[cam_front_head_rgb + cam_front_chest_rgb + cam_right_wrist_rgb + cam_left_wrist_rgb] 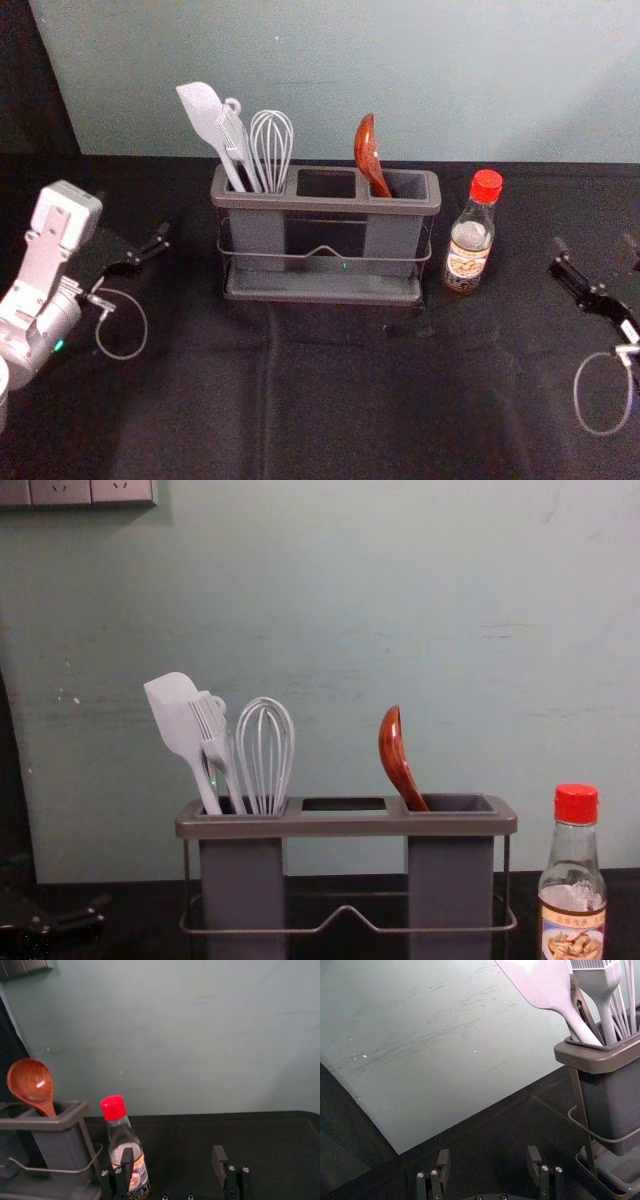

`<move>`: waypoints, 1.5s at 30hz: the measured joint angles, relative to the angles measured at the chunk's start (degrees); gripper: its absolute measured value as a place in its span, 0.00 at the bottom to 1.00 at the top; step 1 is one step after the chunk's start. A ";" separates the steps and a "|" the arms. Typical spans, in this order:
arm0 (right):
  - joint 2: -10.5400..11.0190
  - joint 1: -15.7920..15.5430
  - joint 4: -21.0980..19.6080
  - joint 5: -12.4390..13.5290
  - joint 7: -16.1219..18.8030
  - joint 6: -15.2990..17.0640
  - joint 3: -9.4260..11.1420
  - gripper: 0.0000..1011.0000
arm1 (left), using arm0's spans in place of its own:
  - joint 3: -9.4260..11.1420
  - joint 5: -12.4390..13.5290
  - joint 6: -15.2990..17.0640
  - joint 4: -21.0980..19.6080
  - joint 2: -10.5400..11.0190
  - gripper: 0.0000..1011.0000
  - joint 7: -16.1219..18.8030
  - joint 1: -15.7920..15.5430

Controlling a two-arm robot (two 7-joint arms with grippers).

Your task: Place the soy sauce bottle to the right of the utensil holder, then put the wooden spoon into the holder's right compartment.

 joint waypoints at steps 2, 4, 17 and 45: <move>-0.33 0.74 1.14 -0.71 0.06 0.39 -0.49 0.99 | 0.00 0.00 0.00 0.00 0.00 0.99 0.00 0.00; -0.55 1.15 1.74 -1.16 0.08 0.62 -0.76 0.99 | 0.00 0.00 0.00 0.00 0.00 0.99 0.00 0.00; -1.36 3.04 4.28 -10.36 -2.71 3.09 -3.87 0.99 | 0.00 0.00 0.00 0.00 0.00 0.99 0.00 0.00; -2.56 3.86 5.92 -12.26 -2.17 4.06 -3.73 0.99 | 0.00 0.00 0.00 0.00 0.00 0.99 0.00 0.00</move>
